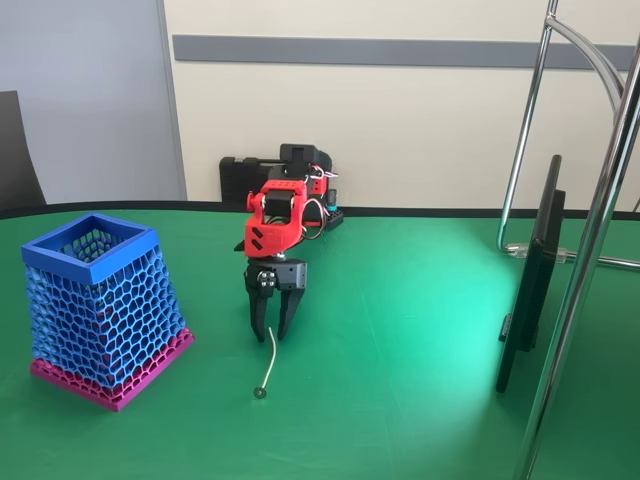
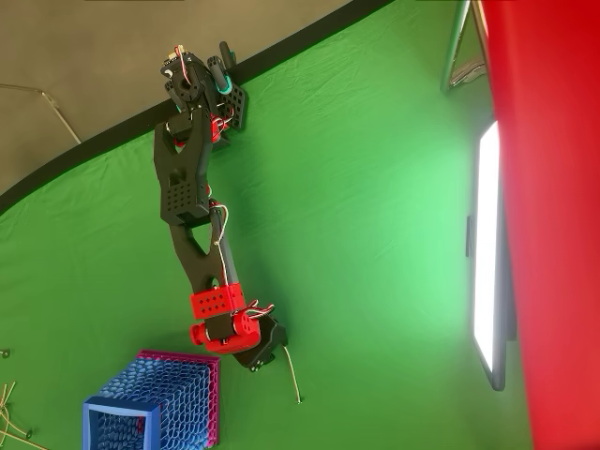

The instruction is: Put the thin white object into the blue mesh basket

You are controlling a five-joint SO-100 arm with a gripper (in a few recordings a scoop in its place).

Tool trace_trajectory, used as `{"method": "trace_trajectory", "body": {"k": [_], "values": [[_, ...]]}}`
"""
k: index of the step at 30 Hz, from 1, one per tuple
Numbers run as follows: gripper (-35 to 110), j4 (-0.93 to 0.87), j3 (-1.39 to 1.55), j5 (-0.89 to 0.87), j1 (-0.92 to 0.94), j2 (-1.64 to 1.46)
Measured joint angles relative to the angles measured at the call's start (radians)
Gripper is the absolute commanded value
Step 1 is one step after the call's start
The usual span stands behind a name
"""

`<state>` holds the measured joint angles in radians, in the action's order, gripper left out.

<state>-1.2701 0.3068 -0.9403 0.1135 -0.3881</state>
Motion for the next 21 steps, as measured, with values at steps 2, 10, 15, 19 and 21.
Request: {"method": "trace_trajectory", "body": {"k": [2,10,15,19,21], "values": [[19,0.000,-0.034,0.006,0.000,0.023],[18,0.000,-0.049,-0.006,0.000,0.041],[17,-0.003,-0.044,-0.029,0.000,0.041],[17,-0.003,-0.043,-0.043,0.000,0.041],[17,-0.003,-0.043,-0.043,0.000,0.041]]}}
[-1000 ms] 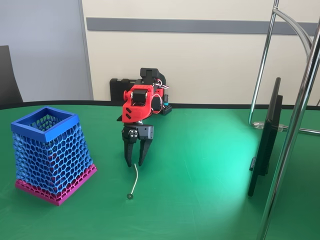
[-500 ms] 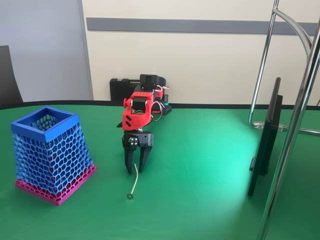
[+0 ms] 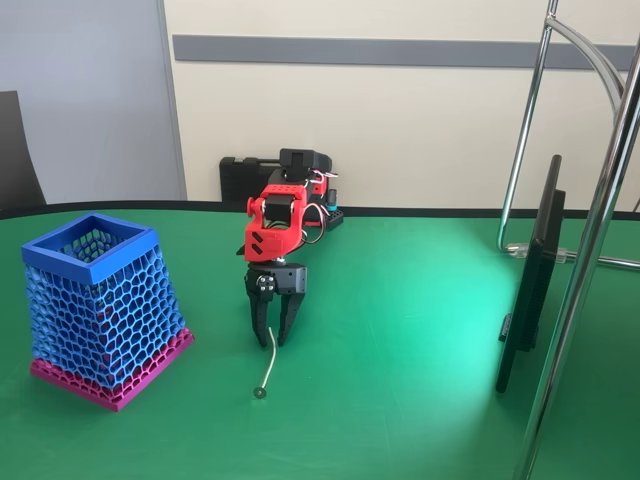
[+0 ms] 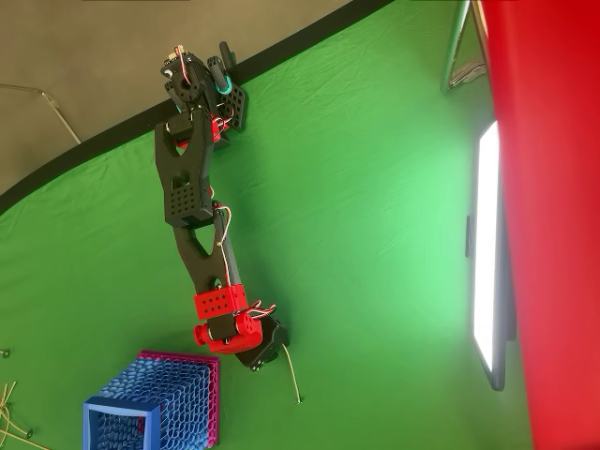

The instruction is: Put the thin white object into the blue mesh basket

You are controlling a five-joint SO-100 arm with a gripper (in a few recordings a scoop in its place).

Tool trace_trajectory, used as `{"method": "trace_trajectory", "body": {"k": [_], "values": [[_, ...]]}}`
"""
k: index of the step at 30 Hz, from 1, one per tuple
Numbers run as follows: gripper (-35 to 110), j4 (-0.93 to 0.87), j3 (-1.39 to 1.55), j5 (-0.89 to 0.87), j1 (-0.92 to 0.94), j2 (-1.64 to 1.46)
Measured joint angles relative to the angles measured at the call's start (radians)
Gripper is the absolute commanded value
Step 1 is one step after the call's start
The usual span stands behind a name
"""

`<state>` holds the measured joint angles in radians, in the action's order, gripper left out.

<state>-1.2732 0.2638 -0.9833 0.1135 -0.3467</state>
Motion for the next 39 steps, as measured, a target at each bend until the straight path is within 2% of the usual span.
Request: {"method": "trace_trajectory", "body": {"k": [18,27,39], "values": [[11,0.040,-0.012,-0.055,0.000,0.018],[16,0.048,-0.012,-0.061,0.000,0.025],[14,0.071,-0.012,-0.092,0.000,0.025]]}}
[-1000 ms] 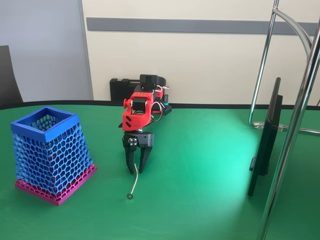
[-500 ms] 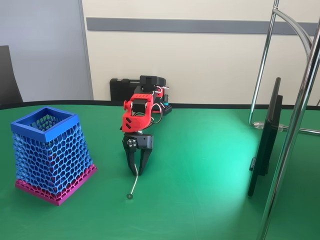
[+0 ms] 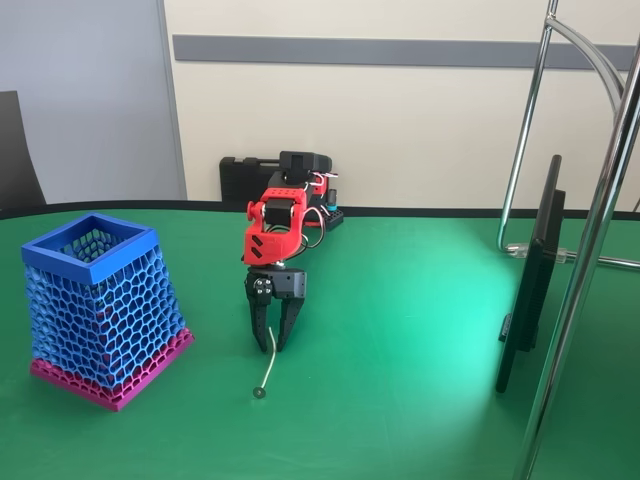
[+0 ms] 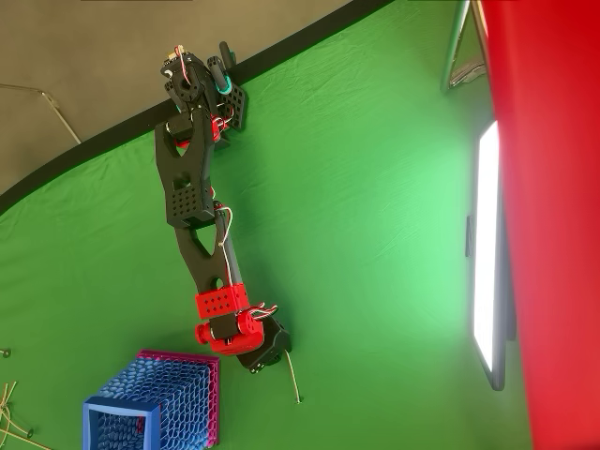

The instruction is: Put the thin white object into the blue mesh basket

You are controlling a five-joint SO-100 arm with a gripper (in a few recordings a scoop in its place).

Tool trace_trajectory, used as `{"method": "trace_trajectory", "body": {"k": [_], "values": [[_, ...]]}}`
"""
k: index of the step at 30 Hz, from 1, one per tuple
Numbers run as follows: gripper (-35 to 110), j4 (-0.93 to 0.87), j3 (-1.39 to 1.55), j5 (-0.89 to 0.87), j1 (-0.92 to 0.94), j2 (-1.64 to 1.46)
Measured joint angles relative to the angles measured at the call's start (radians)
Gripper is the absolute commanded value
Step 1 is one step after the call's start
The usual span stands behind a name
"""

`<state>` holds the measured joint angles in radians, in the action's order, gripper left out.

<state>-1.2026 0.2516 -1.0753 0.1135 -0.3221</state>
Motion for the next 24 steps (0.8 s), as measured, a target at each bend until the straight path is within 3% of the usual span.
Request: {"method": "trace_trajectory", "body": {"k": [24], "values": [[14,0.040,-0.043,0.006,0.000,0.037]]}}
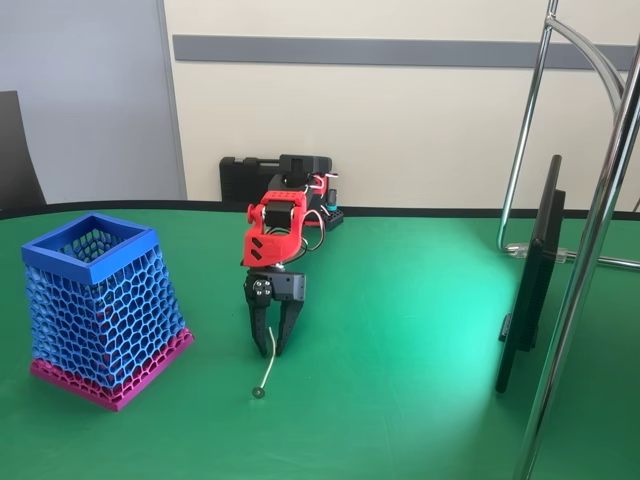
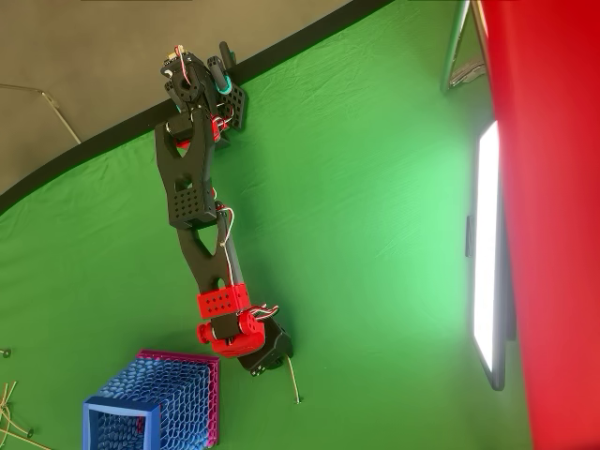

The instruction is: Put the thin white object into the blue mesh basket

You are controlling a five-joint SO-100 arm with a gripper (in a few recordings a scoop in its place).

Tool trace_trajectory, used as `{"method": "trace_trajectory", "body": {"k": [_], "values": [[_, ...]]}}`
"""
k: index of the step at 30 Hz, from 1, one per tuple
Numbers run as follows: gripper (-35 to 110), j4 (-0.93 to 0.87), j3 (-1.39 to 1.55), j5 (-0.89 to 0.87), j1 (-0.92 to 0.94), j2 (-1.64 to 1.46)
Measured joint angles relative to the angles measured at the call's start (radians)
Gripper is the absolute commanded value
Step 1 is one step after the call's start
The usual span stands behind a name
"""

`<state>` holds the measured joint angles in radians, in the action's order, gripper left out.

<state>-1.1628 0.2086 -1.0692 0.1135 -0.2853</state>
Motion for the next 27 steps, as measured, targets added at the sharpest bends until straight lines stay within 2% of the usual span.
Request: {"method": "trace_trajectory", "body": {"k": [15,19,21,23,24,27], "values": [[3,0.000,-0.006,-0.009,0.000,0.005],[17,0.000,-0.008,-0.008,0.000,0.005],[0,0.000,-0.025,-0.005,0.000,0.014],[0,0.000,-0.034,-0.006,0.000,0.020],[2,-0.002,-0.034,-0.006,0.000,0.021],[21,-0.009,-0.049,-0.005,0.000,0.029]]}}
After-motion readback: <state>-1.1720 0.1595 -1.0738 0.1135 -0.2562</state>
